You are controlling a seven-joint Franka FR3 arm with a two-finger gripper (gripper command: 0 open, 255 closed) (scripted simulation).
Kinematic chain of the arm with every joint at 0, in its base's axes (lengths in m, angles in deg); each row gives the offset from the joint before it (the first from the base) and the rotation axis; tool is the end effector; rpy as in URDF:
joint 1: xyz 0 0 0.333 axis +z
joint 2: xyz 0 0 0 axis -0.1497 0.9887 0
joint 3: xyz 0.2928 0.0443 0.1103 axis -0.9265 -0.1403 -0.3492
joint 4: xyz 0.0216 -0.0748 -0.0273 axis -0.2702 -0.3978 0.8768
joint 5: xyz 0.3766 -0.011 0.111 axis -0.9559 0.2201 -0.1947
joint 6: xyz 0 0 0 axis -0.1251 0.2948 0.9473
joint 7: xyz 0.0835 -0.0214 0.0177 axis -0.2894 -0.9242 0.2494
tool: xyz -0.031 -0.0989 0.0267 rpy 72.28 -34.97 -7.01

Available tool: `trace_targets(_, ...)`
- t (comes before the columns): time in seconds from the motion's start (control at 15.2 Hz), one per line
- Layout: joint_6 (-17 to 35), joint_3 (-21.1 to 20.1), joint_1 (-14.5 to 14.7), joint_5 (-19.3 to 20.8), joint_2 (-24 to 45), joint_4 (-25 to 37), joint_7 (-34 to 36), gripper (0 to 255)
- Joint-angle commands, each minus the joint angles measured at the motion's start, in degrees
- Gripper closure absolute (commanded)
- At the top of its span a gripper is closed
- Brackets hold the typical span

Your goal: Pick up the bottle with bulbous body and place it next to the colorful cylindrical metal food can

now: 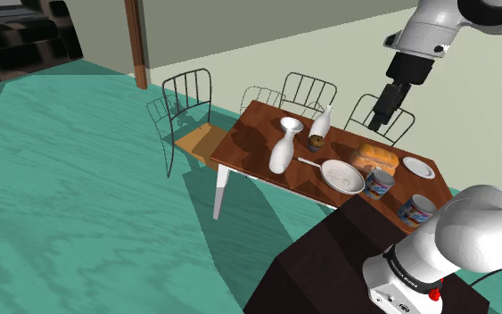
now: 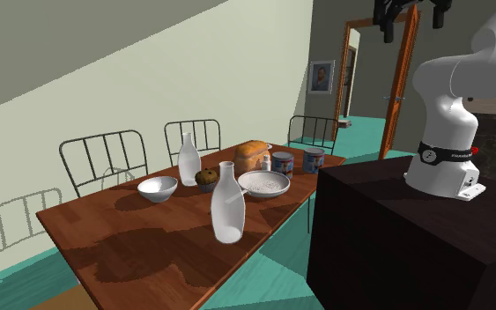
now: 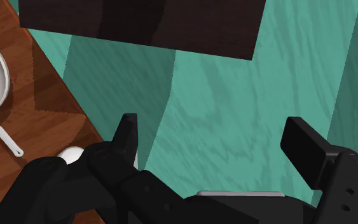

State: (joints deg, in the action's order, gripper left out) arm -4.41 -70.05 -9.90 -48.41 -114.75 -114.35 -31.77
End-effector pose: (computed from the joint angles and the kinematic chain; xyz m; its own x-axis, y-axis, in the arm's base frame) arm 0.2936 0.0116 0.5672 0.9850 0.1261 -0.1175 0.1113 -0.9859 -0.1250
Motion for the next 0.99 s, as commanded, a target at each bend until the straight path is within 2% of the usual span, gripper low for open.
trace_targets(0.0,0.0,0.0,0.0,0.0,0.0,0.0,0.0,0)
trace_targets(0.46,14.1,3.0,-1.3,3.2,8.0,-4.4,-5.7,0)
trace_targets(0.92,27.9,6.0,-2.4,5.2,19.7,-4.6,-11.0,0)
